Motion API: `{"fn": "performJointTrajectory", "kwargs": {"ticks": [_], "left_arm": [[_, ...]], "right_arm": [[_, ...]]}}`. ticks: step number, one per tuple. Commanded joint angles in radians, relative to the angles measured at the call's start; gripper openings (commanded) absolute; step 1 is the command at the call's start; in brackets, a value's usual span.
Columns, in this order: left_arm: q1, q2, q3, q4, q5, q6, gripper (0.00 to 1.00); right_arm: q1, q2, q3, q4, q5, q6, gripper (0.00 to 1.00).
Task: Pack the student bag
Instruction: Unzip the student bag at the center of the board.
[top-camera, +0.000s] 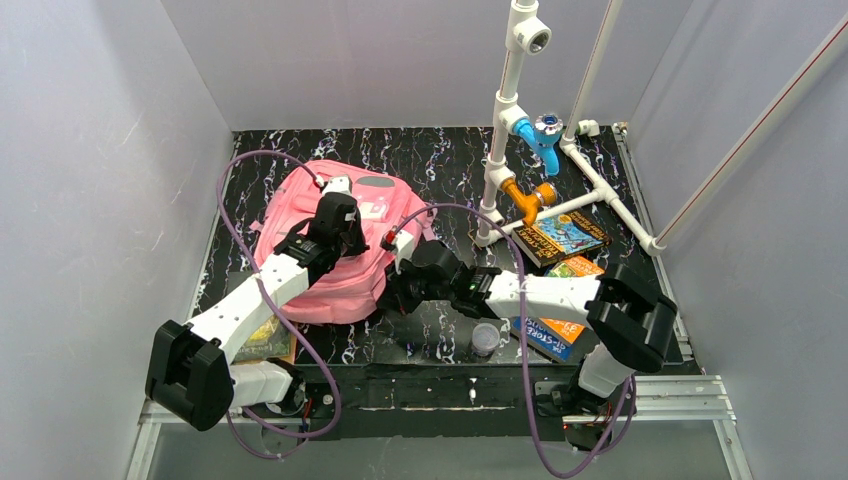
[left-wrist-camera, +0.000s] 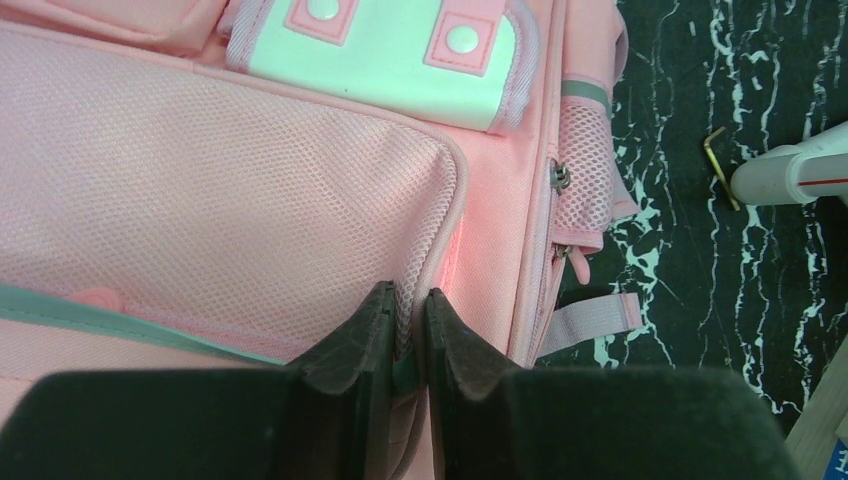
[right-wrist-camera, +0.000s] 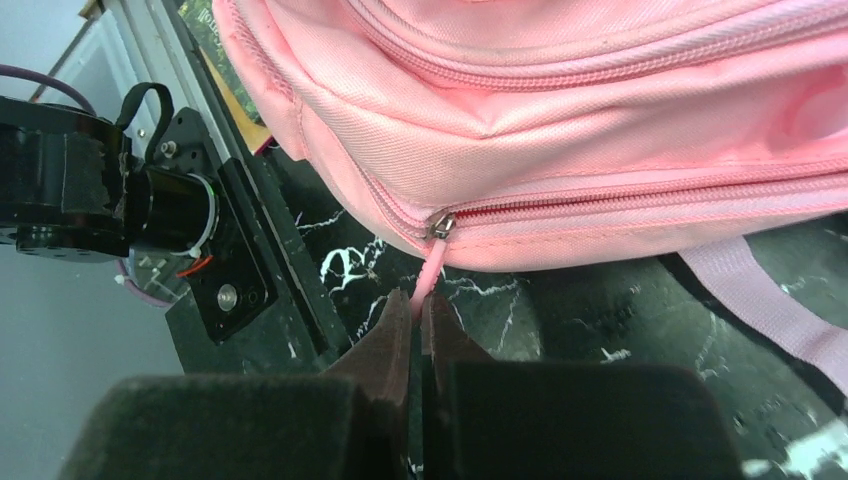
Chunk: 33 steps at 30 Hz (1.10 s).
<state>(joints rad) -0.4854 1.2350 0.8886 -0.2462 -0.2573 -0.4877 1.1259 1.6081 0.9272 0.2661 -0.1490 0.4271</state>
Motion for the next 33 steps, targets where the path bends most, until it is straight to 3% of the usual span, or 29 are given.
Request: {"fn": "performJointTrajectory", "kwargs": {"ticks": [1, 6, 12, 15, 18, 22, 24, 25, 26, 30, 33], "left_arm": [[0.025, -0.01, 0.036, 0.214, -0.031, 0.047, 0.0], [0.024, -0.021, 0.034, 0.185, -0.012, 0.096, 0.0], [0.028, -0.038, -0.001, 0.167, -0.054, 0.145, 0.0], [0.028, -0.032, -0.002, 0.167, -0.036, 0.133, 0.0], [0.028, -0.003, 0.018, 0.165, 0.069, 0.117, 0.0], [0.035, 0.05, 0.097, 0.07, 0.256, 0.073, 0.02], [0.046, 0.062, 0.135, -0.001, 0.352, 0.038, 0.24], [0.048, 0.06, 0.148, -0.034, 0.369, 0.023, 0.41], [0.051, 0.049, 0.154, -0.067, 0.375, 0.017, 0.51], [0.062, -0.049, 0.138, -0.169, 0.332, 0.051, 0.8], [0.065, -0.145, 0.11, -0.25, 0.309, 0.061, 0.91]], "right_arm": [[0.074, -0.135, 0.113, -0.192, -0.131, -0.001, 0.01], [0.075, -0.172, 0.167, -0.428, 0.075, -0.082, 0.01], [0.076, -0.212, 0.246, -0.681, 0.457, -0.156, 0.01], [0.077, -0.243, 0.228, -0.652, 0.428, -0.169, 0.01], [0.091, -0.244, 0.234, -0.606, 0.384, -0.163, 0.01], [0.15, -0.197, 0.264, -0.622, 0.528, -0.202, 0.01], [0.161, -0.151, 0.271, -0.643, 0.58, -0.224, 0.04], [0.161, -0.126, 0.279, -0.662, 0.575, -0.227, 0.15], [0.161, -0.104, 0.291, -0.685, 0.566, -0.22, 0.26], [0.141, -0.09, 0.258, -0.665, 0.482, -0.163, 0.49], [0.086, -0.132, 0.18, -0.587, 0.341, -0.093, 0.58]]}}
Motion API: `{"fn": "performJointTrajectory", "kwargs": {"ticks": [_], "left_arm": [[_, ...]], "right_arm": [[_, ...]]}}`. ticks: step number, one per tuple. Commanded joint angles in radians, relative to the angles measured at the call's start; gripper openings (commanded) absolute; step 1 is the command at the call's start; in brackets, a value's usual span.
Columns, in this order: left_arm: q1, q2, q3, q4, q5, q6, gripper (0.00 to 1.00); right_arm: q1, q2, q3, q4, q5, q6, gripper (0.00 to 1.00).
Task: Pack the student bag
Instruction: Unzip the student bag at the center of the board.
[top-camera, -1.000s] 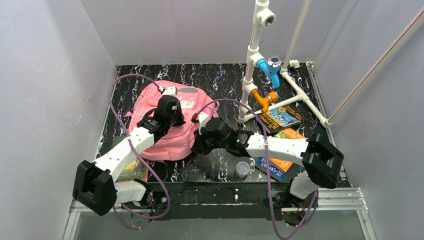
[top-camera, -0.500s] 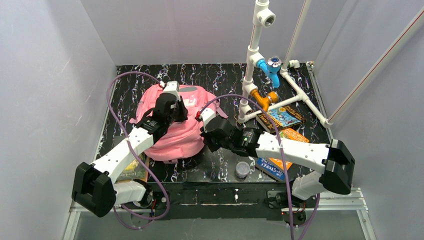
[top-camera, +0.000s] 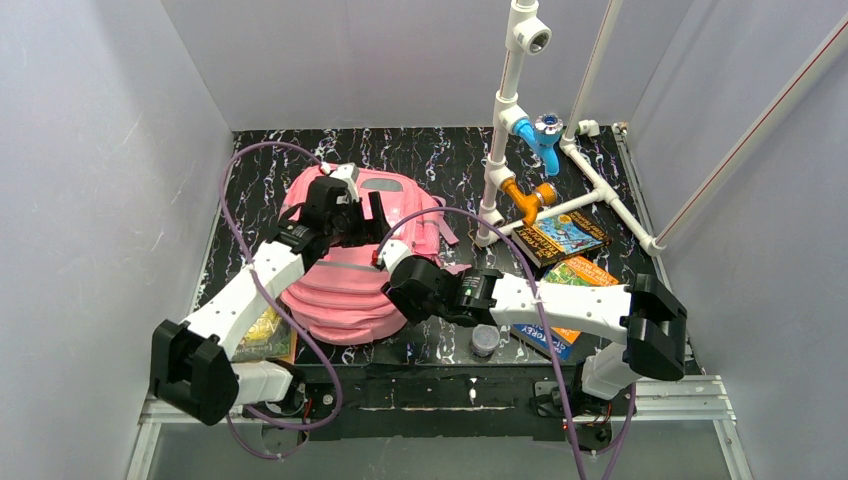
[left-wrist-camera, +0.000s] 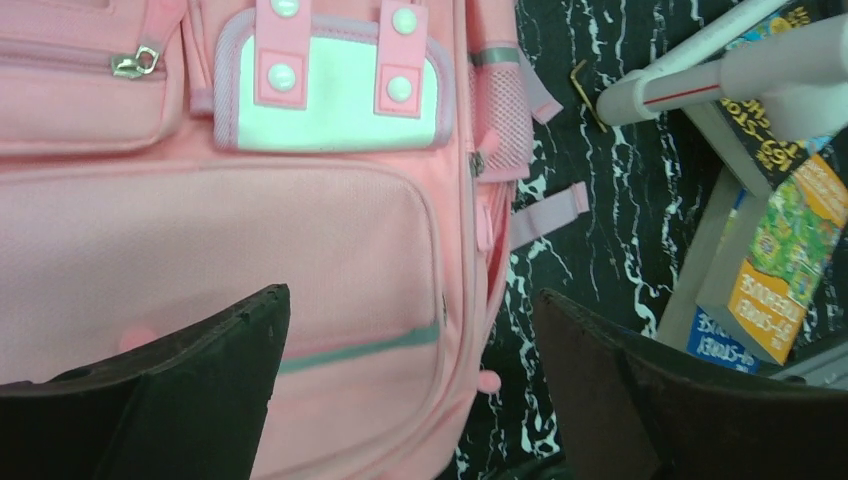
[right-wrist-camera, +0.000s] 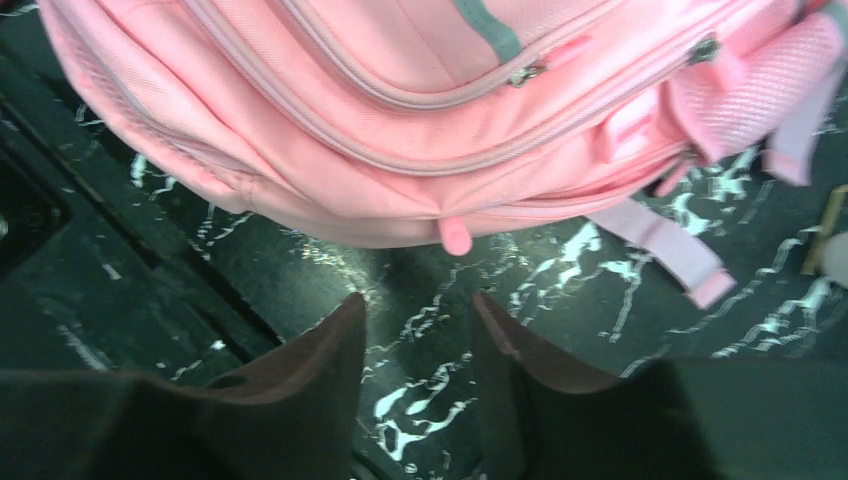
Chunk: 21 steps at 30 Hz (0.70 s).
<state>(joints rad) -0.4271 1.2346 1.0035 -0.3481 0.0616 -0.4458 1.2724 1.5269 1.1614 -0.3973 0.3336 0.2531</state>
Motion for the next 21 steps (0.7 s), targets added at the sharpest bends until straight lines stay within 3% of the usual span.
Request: {"fn": "performJointTrajectory", "kwargs": {"ticks": [1, 6, 10, 12, 14, 17, 21], "left_arm": [[0.007, -0.176, -0.016, -0.169, 0.001, 0.017, 0.91], [0.008, -0.312, -0.133, -0.224, 0.131, -0.09, 0.88], [0.006, -0.367, -0.208, -0.229, 0.296, -0.167, 0.76], [-0.005, -0.376, -0.227, -0.231, 0.341, -0.177, 0.68], [-0.045, -0.38, -0.237, -0.234, 0.306, -0.136, 0.59], [-0.095, -0.378, -0.228, -0.279, 0.209, -0.105, 0.54], [-0.096, -0.372, -0.231, -0.278, 0.218, -0.13, 0.55]], "right_arm": [[-0.08, -0.063, -0.084, 0.117, -0.184, 0.102, 0.6], [-0.137, -0.026, -0.119, 0.173, -0.271, 0.163, 0.63], [-0.153, 0.023, -0.091, 0.161, -0.257, 0.088, 0.62], [-0.195, 0.035, -0.107, 0.195, -0.297, 0.073, 0.52], [-0.238, 0.048, -0.13, 0.253, -0.394, 0.082, 0.43], [-0.249, 0.071, -0.155, 0.331, -0.447, 0.126, 0.44], [-0.25, 0.117, -0.17, 0.387, -0.45, 0.158, 0.46]]}}
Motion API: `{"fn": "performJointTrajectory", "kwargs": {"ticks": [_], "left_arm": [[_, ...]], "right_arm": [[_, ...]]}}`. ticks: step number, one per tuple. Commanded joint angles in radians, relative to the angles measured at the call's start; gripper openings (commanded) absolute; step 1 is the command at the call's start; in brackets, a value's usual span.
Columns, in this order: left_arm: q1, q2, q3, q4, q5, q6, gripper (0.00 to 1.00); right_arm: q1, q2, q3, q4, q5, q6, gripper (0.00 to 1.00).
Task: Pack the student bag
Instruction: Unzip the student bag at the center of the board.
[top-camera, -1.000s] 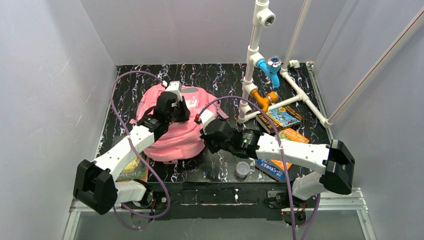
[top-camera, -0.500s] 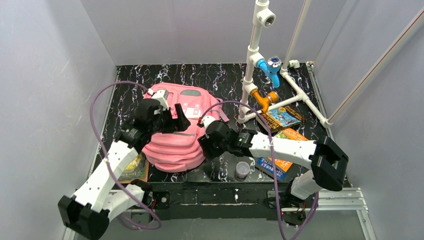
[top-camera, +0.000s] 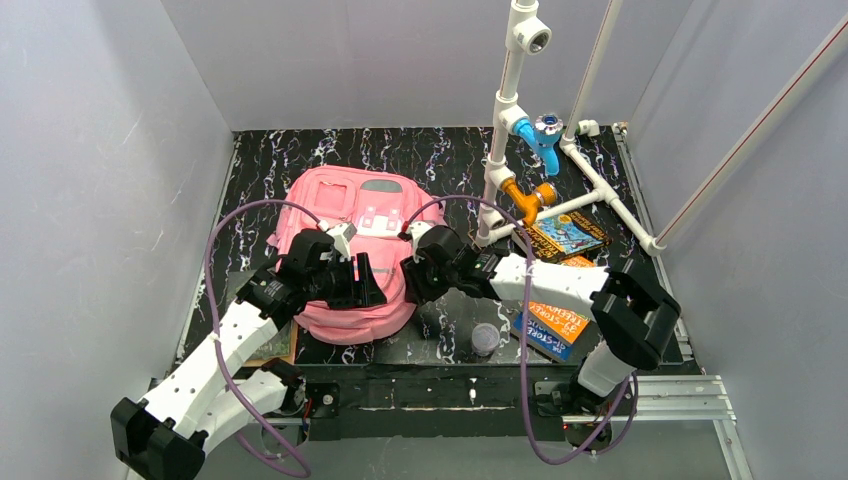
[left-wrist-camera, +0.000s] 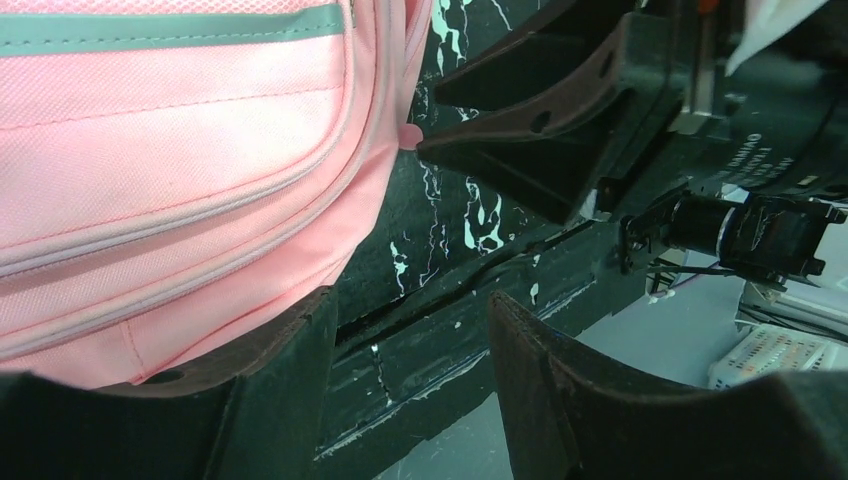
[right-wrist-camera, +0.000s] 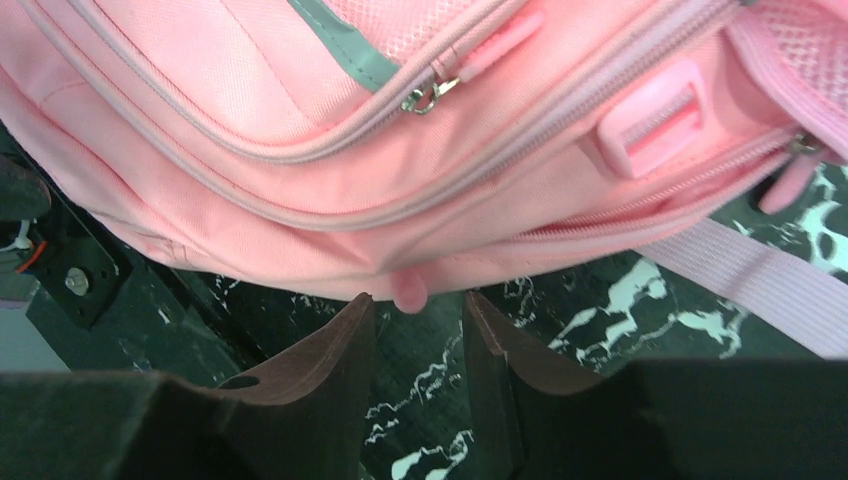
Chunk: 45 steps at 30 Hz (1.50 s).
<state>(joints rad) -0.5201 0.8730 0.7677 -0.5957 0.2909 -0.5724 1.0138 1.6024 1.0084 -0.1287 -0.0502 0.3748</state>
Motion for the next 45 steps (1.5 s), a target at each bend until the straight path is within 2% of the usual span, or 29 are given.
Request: {"fn": "performJointTrajectory", "kwargs": {"ticks": [1, 10, 13, 15, 16, 19, 24, 31, 33, 36, 38, 42, 45], "left_arm": [[-0.003, -0.006, 0.005, -0.026, -0.004, -0.008, 0.55], [-0.003, -0.022, -0.014, -0.019, 0.009, -0.01, 0.61], [-0.005, -0.025, -0.03, -0.007, 0.02, -0.026, 0.62], [-0.006, -0.028, -0.039, 0.001, 0.027, -0.036, 0.62], [-0.007, -0.031, -0.043, 0.006, 0.03, -0.04, 0.62], [-0.01, -0.045, -0.06, 0.025, 0.046, -0.055, 0.61], [-0.009, -0.062, -0.084, 0.059, 0.068, -0.11, 0.61], [-0.009, -0.04, -0.047, 0.103, -0.034, -0.12, 0.51], [-0.009, -0.03, -0.036, 0.117, -0.012, -0.133, 0.52], [-0.009, -0.022, -0.041, 0.111, 0.022, -0.137, 0.57], [-0.009, -0.026, -0.055, 0.082, 0.014, -0.134, 0.61], [-0.009, -0.064, -0.077, 0.035, -0.017, -0.129, 0.63], [-0.009, -0.091, -0.083, 0.025, -0.033, -0.134, 0.66]], "right_arm": [[0.008, 0.061, -0.013, 0.119, -0.066, 0.034, 0.46], [0.009, 0.125, -0.02, 0.191, -0.12, 0.016, 0.49], [0.009, 0.155, -0.013, 0.199, -0.127, 0.005, 0.47], [0.009, 0.167, -0.013, 0.214, -0.135, 0.001, 0.4], [0.009, 0.167, -0.013, 0.22, -0.138, 0.0, 0.33], [0.009, 0.156, 0.023, 0.167, -0.143, 0.005, 0.01], [0.038, 0.01, 0.089, -0.018, -0.106, -0.009, 0.01], [0.089, -0.115, 0.028, -0.021, -0.122, -0.135, 0.01], [0.103, -0.129, 0.026, -0.024, -0.064, -0.156, 0.01], [0.096, -0.119, 0.029, -0.051, 0.1, -0.108, 0.02], [0.094, -0.096, 0.024, -0.049, 0.135, -0.078, 0.2], [0.097, -0.07, -0.067, 0.128, 0.097, -0.068, 0.34], [0.117, -0.059, -0.134, 0.257, 0.121, -0.131, 0.41]]}}
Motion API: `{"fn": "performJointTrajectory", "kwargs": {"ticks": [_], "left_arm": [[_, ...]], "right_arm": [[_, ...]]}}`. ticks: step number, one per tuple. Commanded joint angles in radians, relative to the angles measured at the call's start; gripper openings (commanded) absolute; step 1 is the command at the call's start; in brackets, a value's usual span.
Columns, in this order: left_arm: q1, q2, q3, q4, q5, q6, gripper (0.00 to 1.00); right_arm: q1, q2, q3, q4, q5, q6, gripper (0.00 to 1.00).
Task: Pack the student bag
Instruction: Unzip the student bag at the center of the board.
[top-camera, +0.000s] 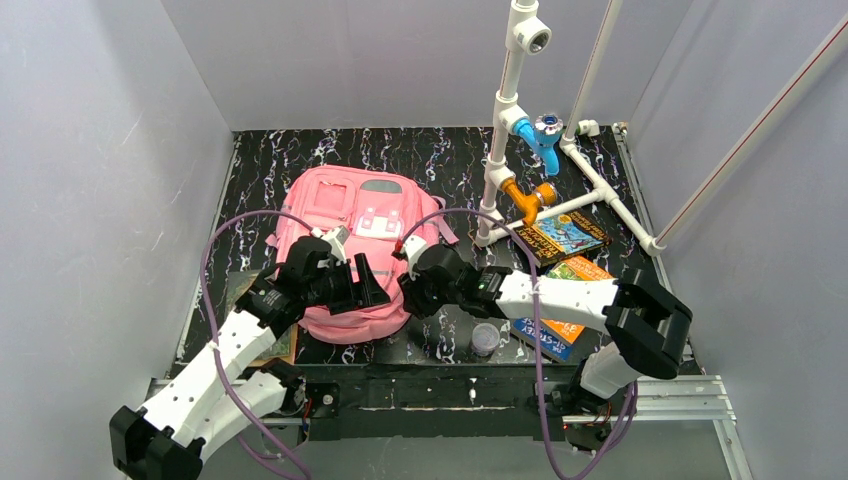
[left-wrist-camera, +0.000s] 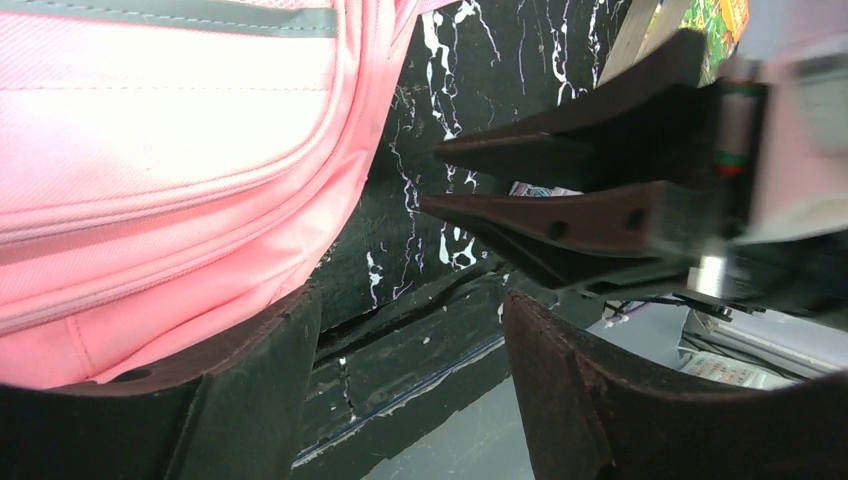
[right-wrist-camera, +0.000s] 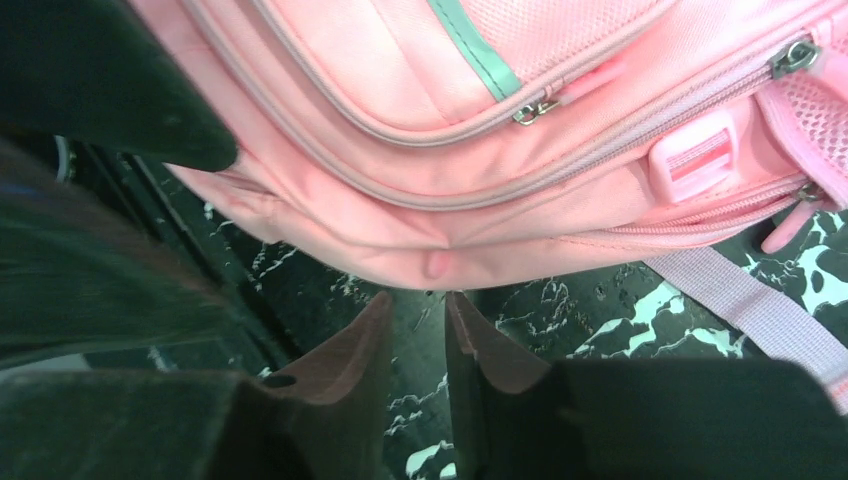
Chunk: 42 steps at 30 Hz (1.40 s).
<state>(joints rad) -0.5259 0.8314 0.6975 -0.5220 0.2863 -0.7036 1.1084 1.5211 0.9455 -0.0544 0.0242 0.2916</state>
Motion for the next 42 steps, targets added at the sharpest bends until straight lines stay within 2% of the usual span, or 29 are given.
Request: {"fn": "performJointTrajectory", "kwargs": {"ticks": [1, 10, 14, 18, 20, 22, 23, 24, 25, 29, 31, 34, 37, 39, 41, 42], "left_arm": [[-0.003, -0.056, -0.012, -0.056, -0.037, -0.005, 0.68], [-0.004, -0.16, -0.024, -0.172, -0.218, -0.083, 0.79], [-0.003, -0.182, -0.023, -0.215, -0.261, -0.099, 0.81], [-0.003, -0.191, -0.009, -0.26, -0.37, -0.104, 0.82], [-0.004, -0.193, -0.001, -0.28, -0.435, -0.1, 0.87], [-0.003, -0.188, 0.004, -0.295, -0.506, -0.104, 0.96], [-0.003, -0.181, 0.01, -0.31, -0.55, -0.128, 0.98], [-0.003, -0.172, 0.019, -0.326, -0.591, -0.144, 0.98], [-0.002, -0.159, 0.029, -0.337, -0.625, -0.153, 0.98], [0.01, -0.104, 0.069, -0.368, -0.736, -0.176, 0.98], [0.031, -0.073, 0.068, -0.358, -0.771, -0.189, 0.98], [0.097, -0.017, 0.035, -0.277, -0.693, -0.152, 0.98], [0.151, 0.038, 0.008, -0.203, -0.562, -0.15, 0.98], [0.154, 0.062, -0.011, -0.168, -0.533, -0.16, 0.95], [0.154, 0.066, -0.045, -0.113, -0.487, -0.164, 0.83], [0.155, 0.061, -0.066, -0.073, -0.457, -0.163, 0.73]], "right_arm": [[0.027, 0.033, -0.084, 0.218, 0.053, -0.066, 0.44], [0.049, 0.119, -0.088, 0.312, 0.103, -0.135, 0.5], [0.055, 0.161, -0.072, 0.334, 0.108, -0.137, 0.51], [0.066, 0.209, -0.052, 0.35, 0.189, -0.126, 0.48], [0.068, 0.226, -0.054, 0.379, 0.208, -0.121, 0.44], [0.068, 0.232, -0.075, 0.42, 0.23, -0.115, 0.37], [0.068, 0.231, -0.084, 0.433, 0.249, -0.116, 0.29], [0.068, 0.226, -0.088, 0.434, 0.267, -0.117, 0.13], [0.068, 0.217, -0.092, 0.429, 0.296, -0.12, 0.01], [0.059, 0.168, -0.11, 0.402, 0.331, -0.163, 0.01], [0.044, 0.141, -0.11, 0.384, 0.287, -0.191, 0.01], [-0.005, 0.132, -0.073, 0.328, 0.103, -0.229, 0.01], [-0.034, 0.182, 0.063, 0.138, -0.015, -0.28, 0.01], [-0.033, 0.224, 0.169, -0.048, -0.078, -0.309, 0.01], [-0.026, 0.225, 0.218, -0.165, -0.099, -0.313, 0.01], [-0.02, 0.215, 0.227, -0.202, -0.104, -0.304, 0.01]]}}
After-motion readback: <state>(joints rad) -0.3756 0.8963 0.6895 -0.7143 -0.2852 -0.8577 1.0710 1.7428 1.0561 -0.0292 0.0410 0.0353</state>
